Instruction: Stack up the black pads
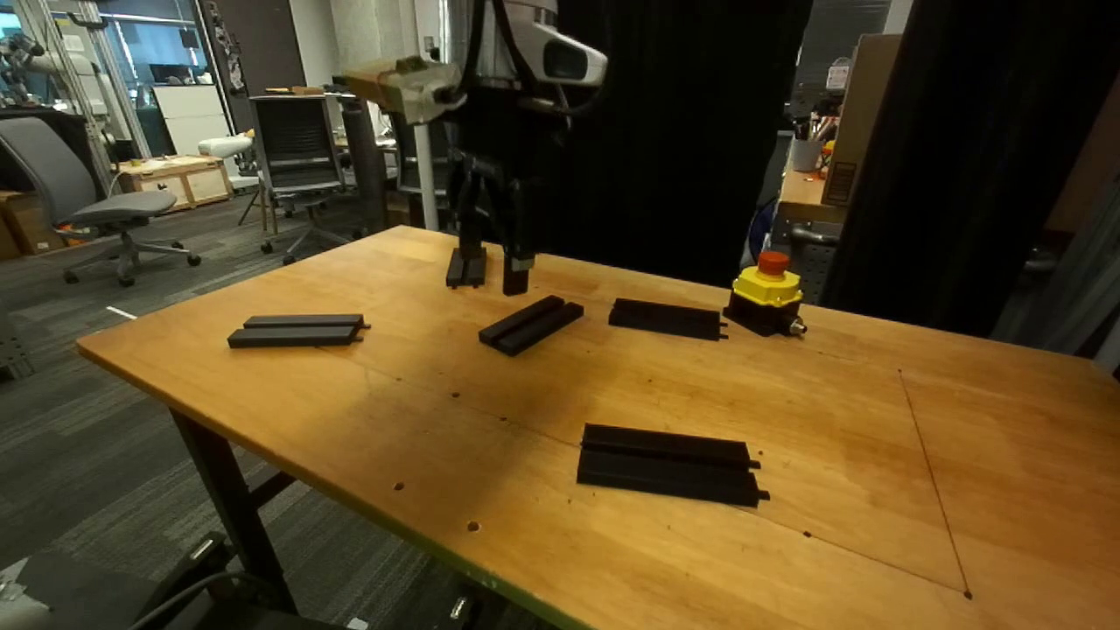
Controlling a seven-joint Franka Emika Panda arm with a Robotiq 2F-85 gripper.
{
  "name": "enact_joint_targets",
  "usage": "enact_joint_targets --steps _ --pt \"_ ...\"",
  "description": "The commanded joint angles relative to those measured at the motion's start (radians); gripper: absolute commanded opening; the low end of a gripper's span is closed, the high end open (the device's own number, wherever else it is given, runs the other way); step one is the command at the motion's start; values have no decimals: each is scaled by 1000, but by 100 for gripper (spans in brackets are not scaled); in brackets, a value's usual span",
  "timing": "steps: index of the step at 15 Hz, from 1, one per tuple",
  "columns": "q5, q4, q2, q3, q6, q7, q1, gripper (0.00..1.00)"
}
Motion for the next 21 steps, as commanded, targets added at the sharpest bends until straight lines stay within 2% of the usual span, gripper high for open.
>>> enact_joint_targets --steps 1,7,12,17,21 --pt "-15 -86 -25 -10 87 143 -52 100" --pt "-25 -196 -17 -57 199 337 -145 100" --pt "-48 -184 61 -81 289 534 -211 100" --pt "-126 -151 158 -97 365 814 -246 100" --pt "-252 -99 235 -120 370 1090 -240 100"
